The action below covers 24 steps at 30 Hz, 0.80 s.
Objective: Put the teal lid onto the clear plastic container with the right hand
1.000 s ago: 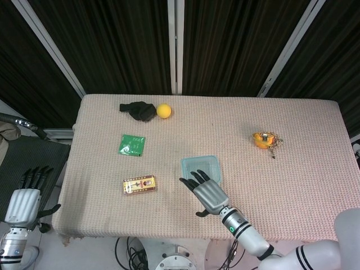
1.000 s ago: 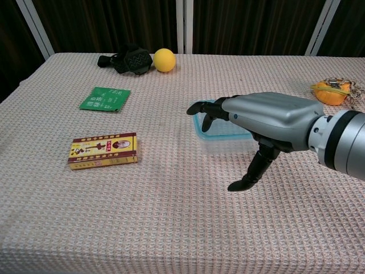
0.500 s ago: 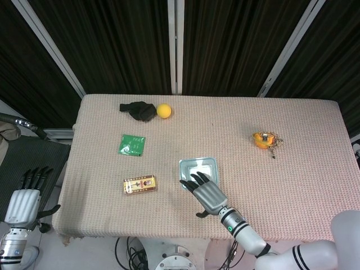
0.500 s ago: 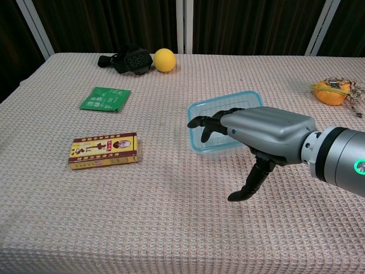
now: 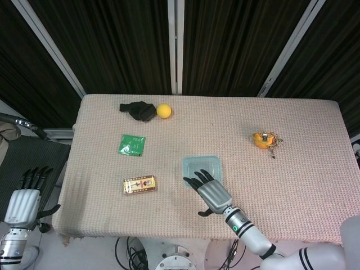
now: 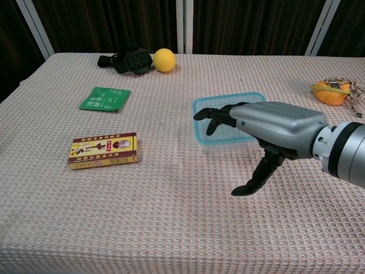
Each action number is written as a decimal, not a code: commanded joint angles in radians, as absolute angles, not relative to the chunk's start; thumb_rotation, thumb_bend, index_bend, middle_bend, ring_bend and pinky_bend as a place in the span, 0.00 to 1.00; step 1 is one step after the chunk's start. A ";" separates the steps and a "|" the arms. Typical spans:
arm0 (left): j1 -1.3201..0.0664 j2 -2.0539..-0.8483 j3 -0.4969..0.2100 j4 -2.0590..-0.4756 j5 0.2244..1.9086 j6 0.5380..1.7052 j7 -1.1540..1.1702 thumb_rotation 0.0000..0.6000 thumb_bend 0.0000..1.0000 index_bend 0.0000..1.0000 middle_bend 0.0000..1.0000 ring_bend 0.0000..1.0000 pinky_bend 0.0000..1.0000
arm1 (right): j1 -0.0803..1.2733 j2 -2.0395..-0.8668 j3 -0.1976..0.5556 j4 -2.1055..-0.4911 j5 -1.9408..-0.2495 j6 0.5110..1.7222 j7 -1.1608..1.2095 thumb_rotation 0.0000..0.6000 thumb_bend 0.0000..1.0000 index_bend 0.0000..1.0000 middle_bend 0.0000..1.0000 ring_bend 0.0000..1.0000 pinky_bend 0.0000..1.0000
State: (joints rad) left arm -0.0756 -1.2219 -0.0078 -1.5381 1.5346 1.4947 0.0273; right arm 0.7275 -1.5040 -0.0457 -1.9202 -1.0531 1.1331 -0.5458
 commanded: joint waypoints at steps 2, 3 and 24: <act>-0.076 -1.223 -0.007 -1.539 1.535 1.493 0.029 1.00 0.00 0.10 0.06 0.00 0.00 | 0.701 -1.461 -0.028 -1.928 -1.046 1.144 -0.512 1.00 0.00 0.00 0.16 0.00 0.00; -0.076 -1.223 -0.006 -1.539 1.535 1.493 0.029 1.00 0.00 0.10 0.06 0.00 0.00 | 0.697 -1.455 -0.024 -1.926 -1.042 1.144 -0.504 1.00 0.00 0.00 0.16 0.00 0.00; -0.077 -1.219 -0.009 -1.558 1.539 1.496 0.049 1.00 0.00 0.10 0.06 0.00 0.00 | 0.648 -1.420 0.009 -1.889 -1.061 1.126 -0.438 1.00 0.00 0.00 0.17 0.00 0.00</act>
